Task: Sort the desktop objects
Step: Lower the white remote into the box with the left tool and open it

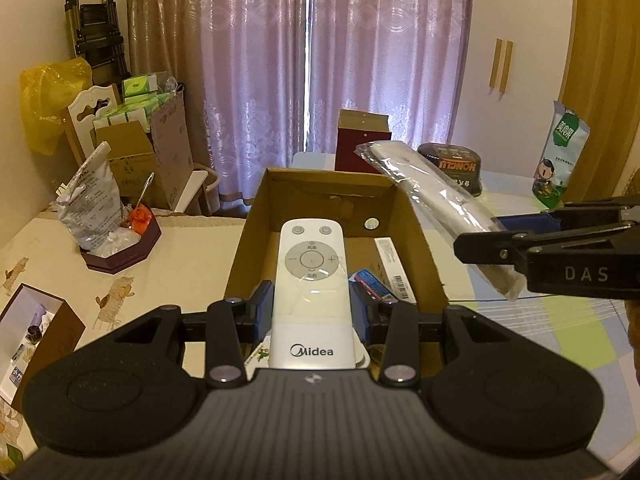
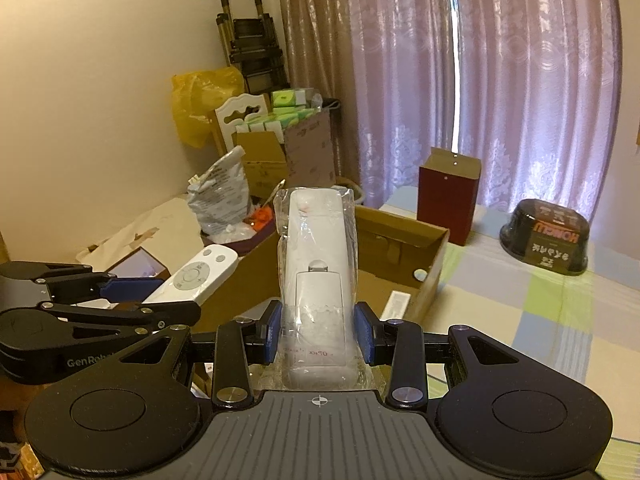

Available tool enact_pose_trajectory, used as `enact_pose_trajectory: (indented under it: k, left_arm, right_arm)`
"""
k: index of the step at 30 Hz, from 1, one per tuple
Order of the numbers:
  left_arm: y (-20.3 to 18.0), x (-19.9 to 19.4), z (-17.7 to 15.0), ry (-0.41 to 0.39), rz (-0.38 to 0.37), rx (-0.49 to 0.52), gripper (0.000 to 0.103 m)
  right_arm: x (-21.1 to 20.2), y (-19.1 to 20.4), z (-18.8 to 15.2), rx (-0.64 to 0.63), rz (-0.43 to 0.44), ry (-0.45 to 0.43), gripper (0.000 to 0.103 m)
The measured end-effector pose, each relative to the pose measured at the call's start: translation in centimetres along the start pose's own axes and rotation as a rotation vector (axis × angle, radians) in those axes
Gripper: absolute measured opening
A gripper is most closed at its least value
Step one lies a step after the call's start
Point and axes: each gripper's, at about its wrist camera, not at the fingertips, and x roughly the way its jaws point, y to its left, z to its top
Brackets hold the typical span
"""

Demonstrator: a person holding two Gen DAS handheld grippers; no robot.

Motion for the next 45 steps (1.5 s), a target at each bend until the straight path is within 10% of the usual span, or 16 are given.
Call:
enact_pose_trajectory:
  k: [45]
  left_arm:
    - [0.7, 6.6, 0.1, 0.068, -0.005, 0.046, 0.035]
  right_arm:
    - [8.1, -1.7, 0.6, 0.078, -0.03, 0.11, 0.037]
